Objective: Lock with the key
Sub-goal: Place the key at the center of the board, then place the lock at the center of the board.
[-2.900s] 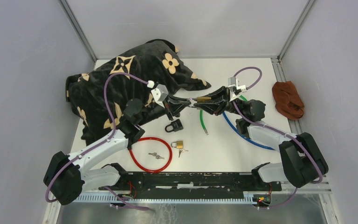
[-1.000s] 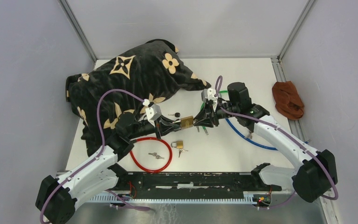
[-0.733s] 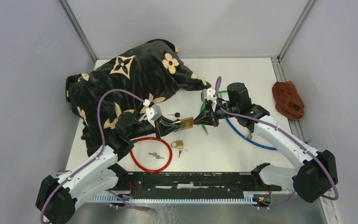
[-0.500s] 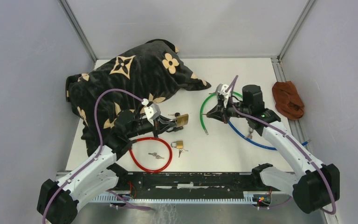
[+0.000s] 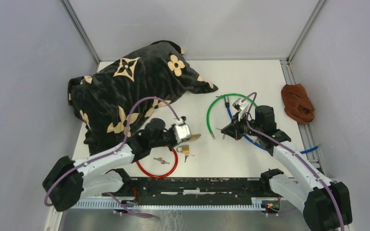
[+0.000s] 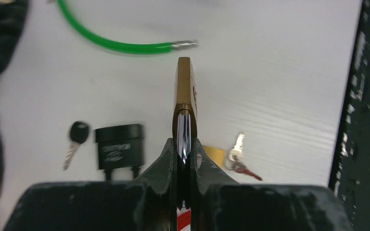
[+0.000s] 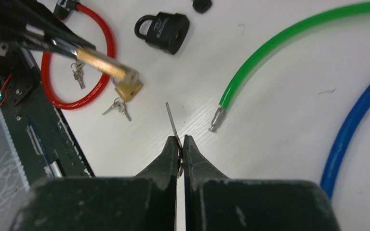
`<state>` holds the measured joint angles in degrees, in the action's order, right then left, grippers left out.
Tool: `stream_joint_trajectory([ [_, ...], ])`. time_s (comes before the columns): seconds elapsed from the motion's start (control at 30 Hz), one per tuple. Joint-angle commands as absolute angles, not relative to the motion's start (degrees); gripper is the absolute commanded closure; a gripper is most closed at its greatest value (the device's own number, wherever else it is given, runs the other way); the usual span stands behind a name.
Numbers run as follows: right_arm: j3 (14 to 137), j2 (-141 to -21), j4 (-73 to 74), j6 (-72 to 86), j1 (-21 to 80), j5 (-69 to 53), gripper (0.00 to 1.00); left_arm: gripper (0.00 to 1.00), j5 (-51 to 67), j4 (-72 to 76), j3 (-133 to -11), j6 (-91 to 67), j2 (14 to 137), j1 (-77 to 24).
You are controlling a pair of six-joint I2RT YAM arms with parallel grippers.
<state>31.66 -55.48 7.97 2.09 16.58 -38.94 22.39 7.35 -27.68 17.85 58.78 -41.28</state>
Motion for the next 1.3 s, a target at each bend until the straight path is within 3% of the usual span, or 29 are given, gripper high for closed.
stream_joint_trajectory([
  [0.0, 24.42, -50.95, 3.84, 12.94, 18.94, -39.23, 1.0, 0.98, 13.36, 8.6, -33.11, 32.57, 65.87, -54.94],
  [0.27, 5.39, -47.43, -13.16, 28.92, 25.27, -40.66, 1.0, 0.98, 9.61, 15.59, -35.39, 41.86, 79.54, -63.37],
  [0.5, 3.42, -49.5, -13.45, 28.67, 25.21, -41.15, 1.0, 0.98, 1.66, 19.91, -37.98, 50.77, 81.76, -69.06],
  [0.7, 4.9, -52.71, -8.93, 24.28, 25.16, -36.22, 1.0, 0.98, 4.19, 18.7, -33.6, 61.63, 83.59, -69.13],
  [0.77, 5.42, -53.38, -6.6, 22.67, 25.16, -35.21, 1.0, 0.93, 5.17, 18.95, -31.95, 63.55, 84.4, -69.13],
  [0.97, 7.98, -52.28, -0.19, 19.23, 25.16, -31.31, 0.75, 0.76, 9.55, 17.49, -31.63, 65.6, 85.44, -70.03],
  [1.07, 11.31, -51.21, 5.72, 17.22, 25.2, -28.2, 0.65, 0.59, 12.83, 14.35, -32.2, 65.37, 85.26, -70.46],
  [1.2, 16.21, -48.56, 12.4, 14.5, 25.18, -21.82, 0.59, 0.43, 19.32, 6.79, -32.86, 66.61, 83.25, -70.58],
  [1.27, 18.57, -48.13, 14.62, 13.4, 25.16, -19.25, 0.57, 0.23, 20.15, 5.27, -32.98, 65.97, 82.33, -70.71],
])
